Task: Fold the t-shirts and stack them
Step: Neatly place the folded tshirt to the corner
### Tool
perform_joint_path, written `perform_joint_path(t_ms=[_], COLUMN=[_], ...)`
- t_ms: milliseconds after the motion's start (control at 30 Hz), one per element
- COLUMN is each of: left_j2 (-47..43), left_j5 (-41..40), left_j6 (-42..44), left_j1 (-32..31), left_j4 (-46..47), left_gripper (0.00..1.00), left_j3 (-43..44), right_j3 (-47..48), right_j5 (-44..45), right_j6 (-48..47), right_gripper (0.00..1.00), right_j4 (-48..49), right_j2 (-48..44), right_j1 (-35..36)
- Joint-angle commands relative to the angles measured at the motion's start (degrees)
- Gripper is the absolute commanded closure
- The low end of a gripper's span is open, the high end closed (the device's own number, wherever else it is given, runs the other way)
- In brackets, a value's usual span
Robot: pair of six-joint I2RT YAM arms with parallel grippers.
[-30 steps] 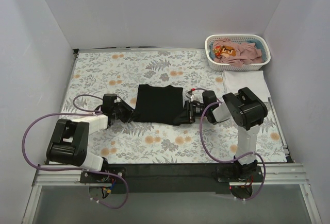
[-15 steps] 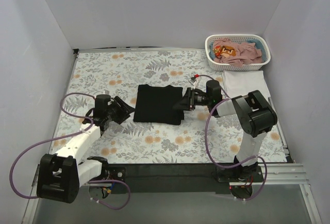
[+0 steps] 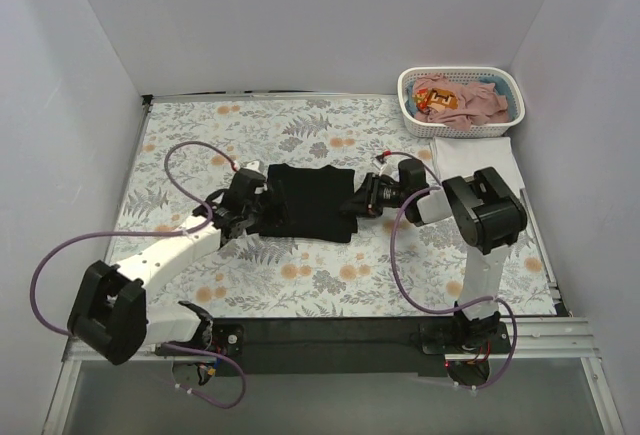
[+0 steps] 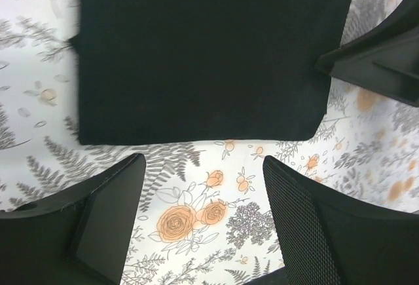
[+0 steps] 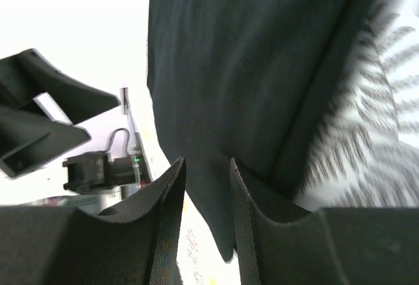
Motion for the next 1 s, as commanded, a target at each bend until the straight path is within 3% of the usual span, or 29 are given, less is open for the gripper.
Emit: perform_joint_path(t_ms=[0,100,133,233,400,500,600,767,967], left_j2=[3.7,8.5,9.7,15.7,25.2,30.7,34.3,38.0,41.2], left_j5=[-9.2,-13.3,-14.2,-17.9,-23.9,-24.9,-25.5,-26.2,-29.4], left_j6=[5.8,9.5,10.6,15.1,20.9,22.9,23.5,25.0,26.8], left_j1=[-5.8,-12.3,-15.3,-20.9,-28.0,-31.5,-33.1,-34.5,-35.8], left_j4=[-2.4,-2.8,-3.1,-3.6,-5.7,-7.7,-8.7,-9.6,-10.1], left_gripper=[0.28,0.28,0.28,0.28,0.31,0.31,0.32,0.36,0.43], left_j3=[5.8,10.3,11.6,15.8,22.1,25.9,28.8,32.6,36.8], right_j3=[-0.7,0.5,1.1,3.5,3.6,1.6,-0.7,-5.7,-8.1], right_j5=[4.9,11.4,13.6,27.7,41.4,41.4,38.6,32.4,33.6], right_j6=[-8.8,-18.8,-21.1,-29.9,-35.6,-37.2,-37.1,-35.2,-32.8], right_gripper=[0.6,0.59,0.58,0.56,0.46,0.36,0.16,0.1,0.09], right_j4=[-13.1,-25.2,-33.9,-48.9,-60.7,-63.5,-64.6,-65.1,-65.0], right_j2=[-8.4,-15.6,-18.7,-24.8,-34.7,-40.9,-46.2,-52.2,-55.4], right_j1=[-1.3,-2.5,-2.8,-3.8,-6.2,-8.5,-10.9,-14.3,-14.5])
